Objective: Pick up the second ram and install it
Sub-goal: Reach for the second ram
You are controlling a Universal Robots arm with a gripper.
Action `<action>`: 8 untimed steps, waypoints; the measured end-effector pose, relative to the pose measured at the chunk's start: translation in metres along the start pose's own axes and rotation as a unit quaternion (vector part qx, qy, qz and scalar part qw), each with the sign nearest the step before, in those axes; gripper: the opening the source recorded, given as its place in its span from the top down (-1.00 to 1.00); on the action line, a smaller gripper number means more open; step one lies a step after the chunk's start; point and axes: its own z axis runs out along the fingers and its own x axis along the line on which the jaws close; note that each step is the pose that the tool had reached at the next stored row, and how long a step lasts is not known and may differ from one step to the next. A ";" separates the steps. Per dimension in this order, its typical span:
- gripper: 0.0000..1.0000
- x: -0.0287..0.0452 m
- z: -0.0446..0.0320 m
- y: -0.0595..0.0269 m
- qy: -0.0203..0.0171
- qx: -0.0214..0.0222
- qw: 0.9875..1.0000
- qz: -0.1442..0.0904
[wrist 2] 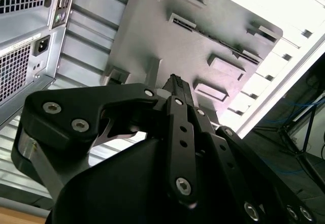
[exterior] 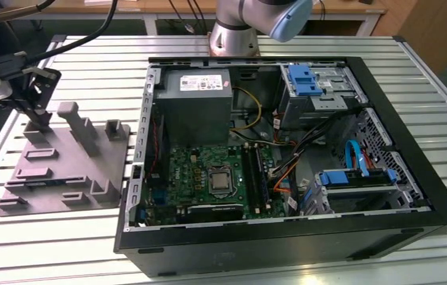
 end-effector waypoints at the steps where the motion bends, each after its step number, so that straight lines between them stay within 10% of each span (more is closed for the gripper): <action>1: 0.79 0.0007 0.0003 -0.0002 0.000 0.000 1.000 0.000; 8: 0.79 0.0069 0.0028 -0.0019 0.000 0.000 1.000 0.000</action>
